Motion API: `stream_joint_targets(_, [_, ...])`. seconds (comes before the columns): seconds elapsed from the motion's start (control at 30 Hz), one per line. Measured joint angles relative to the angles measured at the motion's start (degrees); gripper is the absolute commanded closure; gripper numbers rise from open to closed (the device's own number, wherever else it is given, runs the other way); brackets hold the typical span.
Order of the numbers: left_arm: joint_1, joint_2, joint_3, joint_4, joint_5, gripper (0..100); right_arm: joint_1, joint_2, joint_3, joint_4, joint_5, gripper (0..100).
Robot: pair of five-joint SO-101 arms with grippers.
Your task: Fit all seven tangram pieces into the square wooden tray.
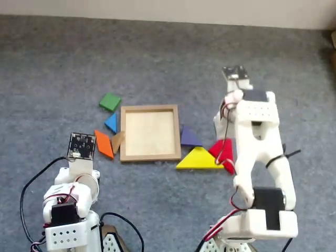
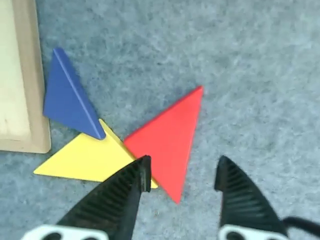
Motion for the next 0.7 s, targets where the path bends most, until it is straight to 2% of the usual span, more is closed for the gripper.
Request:
stream_joint_targets(0.1, [0.0, 0.0, 0.0, 0.0, 0.0, 99, -1.1, -0.7, 6.0, -4.7, -1.6, 61.1])
stream_joint_targets(0.17, [0.0, 0.0, 0.0, 0.0, 0.0, 99, -1.4, -0.7, 8.6, -7.6, -3.3, 58.4])
stream_joint_targets(0.3, [0.0, 0.0, 0.0, 0.0, 0.0, 99, -2.5, 0.5, 9.9, -11.6, -4.4, 58.4])
stream_joint_targets(0.53, [0.0, 0.0, 0.0, 0.0, 0.0, 99, -6.6, 7.3, 9.9, -12.6, -4.7, 58.4])
stream_joint_targets(0.7, [0.0, 0.0, 0.0, 0.0, 0.0, 99, -6.7, 9.7, 9.9, -12.6, -4.7, 58.4])
